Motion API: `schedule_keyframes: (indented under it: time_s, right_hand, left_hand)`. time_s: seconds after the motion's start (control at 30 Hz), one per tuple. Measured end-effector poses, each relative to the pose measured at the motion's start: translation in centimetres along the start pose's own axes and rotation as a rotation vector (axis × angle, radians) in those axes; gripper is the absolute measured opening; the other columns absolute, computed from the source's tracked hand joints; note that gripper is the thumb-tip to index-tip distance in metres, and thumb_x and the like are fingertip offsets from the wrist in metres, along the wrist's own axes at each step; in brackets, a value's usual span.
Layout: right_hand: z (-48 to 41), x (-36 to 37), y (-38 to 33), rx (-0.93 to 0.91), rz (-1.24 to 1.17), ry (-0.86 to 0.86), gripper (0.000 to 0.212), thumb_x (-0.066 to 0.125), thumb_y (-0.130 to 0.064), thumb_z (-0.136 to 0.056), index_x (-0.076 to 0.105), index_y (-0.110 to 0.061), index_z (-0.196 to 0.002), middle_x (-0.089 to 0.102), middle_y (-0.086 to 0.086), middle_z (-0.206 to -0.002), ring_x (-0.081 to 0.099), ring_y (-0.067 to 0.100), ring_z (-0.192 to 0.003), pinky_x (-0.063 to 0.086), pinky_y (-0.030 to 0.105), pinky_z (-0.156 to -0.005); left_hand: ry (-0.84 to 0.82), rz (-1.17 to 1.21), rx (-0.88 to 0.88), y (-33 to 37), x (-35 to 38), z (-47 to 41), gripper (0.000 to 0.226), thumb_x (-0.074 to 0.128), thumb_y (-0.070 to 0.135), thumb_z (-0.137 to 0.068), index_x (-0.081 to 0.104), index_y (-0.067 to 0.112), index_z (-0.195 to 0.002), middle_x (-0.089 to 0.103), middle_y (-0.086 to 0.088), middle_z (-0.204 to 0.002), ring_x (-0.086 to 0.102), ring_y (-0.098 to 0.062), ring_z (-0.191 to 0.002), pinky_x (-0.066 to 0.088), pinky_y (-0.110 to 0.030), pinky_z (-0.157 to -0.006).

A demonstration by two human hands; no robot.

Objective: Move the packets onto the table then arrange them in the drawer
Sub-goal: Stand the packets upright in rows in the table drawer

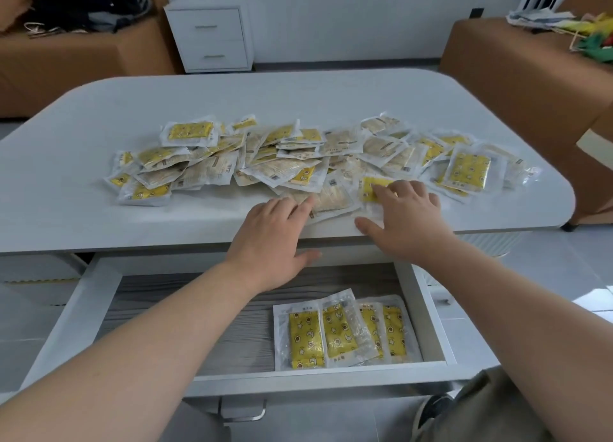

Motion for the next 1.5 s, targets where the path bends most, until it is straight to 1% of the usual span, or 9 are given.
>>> schedule_keyframes:
  time_s: [0.13, 0.27, 0.5, 0.67, 0.93, 1.07, 1.2, 1.37, 1.5]
  right_hand:
    - [0.7, 0.2, -0.8, -0.017, 0.012, 0.013, 0.069, 0.044, -0.072, -0.092, 0.054, -0.018, -0.134, 0.044, 0.01, -0.137, 0.048, 0.031, -0.125, 0.037, 0.046, -0.106]
    - [1.9, -0.1, -2.0, -0.103, 0.115, -0.018, 0.078, 0.059, -0.08, -0.077, 0.049, -0.022, -0.128, 0.051, 0.002, -0.135, 0.049, 0.027, -0.124, 0.04, 0.044, -0.103]
    - [3.4, -1.8, -2.6, -0.18, 0.031, 0.087, 0.021, 0.052, -0.02, -0.094, 0.056, -0.024, -0.114, 0.064, -0.003, -0.1, 0.056, 0.024, -0.093, 0.038, 0.034, -0.075]
    - [4.1, -4.3, -2.6, -0.187, -0.307, 0.323, 0.019, 0.058, -0.021, -0.1, 0.057, -0.012, -0.083, 0.051, -0.002, -0.079, 0.049, 0.023, -0.067, 0.035, 0.032, -0.053]
    - [4.9, -2.8, -4.8, -0.026, -0.998, -0.033, 0.002, 0.075, -0.029, -0.092, 0.072, -0.03, -0.092, 0.077, -0.015, -0.084, 0.073, 0.001, -0.076, 0.056, 0.019, -0.067]
    - [5.2, 0.5, -6.3, 0.066, -1.277, -0.36, 0.018, 0.078, -0.011, -0.087, 0.075, -0.008, -0.105, 0.08, 0.005, -0.097, 0.077, 0.024, -0.092, 0.06, 0.043, -0.088]
    - [5.6, 2.7, -7.7, 0.084, -1.16, -0.514, 0.013, 0.076, -0.008, -0.087, 0.076, -0.009, -0.1, 0.08, 0.007, -0.093, 0.075, 0.021, -0.08, 0.057, 0.03, -0.069]
    - [6.0, 3.5, -8.8, 0.019, -0.898, -0.482, 0.011, 0.074, -0.019, -0.092, 0.074, -0.01, -0.097, 0.074, -0.001, -0.067, 0.064, 0.01, -0.049, 0.043, 0.023, -0.046]
    - [6.5, 5.3, -9.5, 0.012, -0.911, -0.526, 0.014, 0.07, -0.021, -0.095, 0.073, -0.008, -0.099, 0.078, 0.009, -0.082, 0.077, 0.022, -0.071, 0.06, 0.033, -0.064]
  left_hand:
    - [0.141, -0.001, 0.006, 0.0, -0.2, 0.6, 0.064, 0.071, 0.054, -0.083, 0.057, 0.017, -0.134, 0.05, -0.001, -0.117, 0.051, -0.023, -0.109, 0.044, -0.035, -0.095]
    - [0.156, 0.055, 0.013, 0.1, -0.1, 0.6, 0.043, 0.082, 0.036, -0.077, 0.061, 0.016, -0.109, 0.057, -0.003, -0.124, 0.056, -0.025, -0.116, 0.044, -0.037, -0.1]
    - [0.288, 0.08, 0.089, 0.0, -1.7, 1.6, 0.037, 0.078, 0.001, -0.069, 0.071, 0.016, -0.102, 0.059, 0.0, -0.089, 0.058, -0.023, -0.08, 0.048, -0.035, -0.074]
    - [0.31, 0.699, -0.21, -2.7, -4.6, 2.5, 0.019, 0.077, 0.02, -0.086, 0.067, 0.025, -0.102, 0.065, 0.012, -0.088, 0.062, -0.006, -0.079, 0.046, -0.012, -0.064]
    - [0.111, 1.562, -0.609, -6.7, -3.5, 4.3, 0.013, 0.07, 0.009, -0.09, 0.074, 0.014, -0.101, 0.077, -0.007, -0.102, 0.072, -0.024, -0.101, 0.055, -0.046, -0.097]
    - [-0.088, 1.448, -0.599, -8.3, -2.5, 5.3, 0.021, 0.069, 0.019, -0.091, 0.072, 0.009, -0.11, 0.076, -0.011, -0.105, 0.072, -0.028, -0.102, 0.058, -0.04, -0.09]
    - [-0.309, 1.252, -0.54, -9.4, -0.7, 6.7, 0.073, 0.088, 0.046, -0.067, 0.065, 0.009, -0.126, 0.071, -0.007, -0.122, 0.07, -0.021, -0.109, 0.05, -0.043, -0.105]
    - [-0.54, 1.032, -0.477, -8.3, 2.0, 8.2, 0.032, 0.086, 0.022, -0.077, 0.072, 0.012, -0.104, 0.078, -0.002, -0.096, 0.075, -0.02, -0.093, 0.058, -0.038, -0.09]
    - [-0.675, 0.806, -0.392, -7.6, 4.7, 8.7, 0.031, 0.09, 0.024, -0.072, 0.072, 0.022, -0.096, 0.076, 0.006, -0.092, 0.072, -0.018, -0.091, 0.056, -0.029, -0.072]
Point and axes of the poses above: each hand's wrist, its own z-axis away from the middle knuckle, its own x-axis out of the palm, y = z × x, the point moved 8 cm from there along -z, towards the middle knuckle
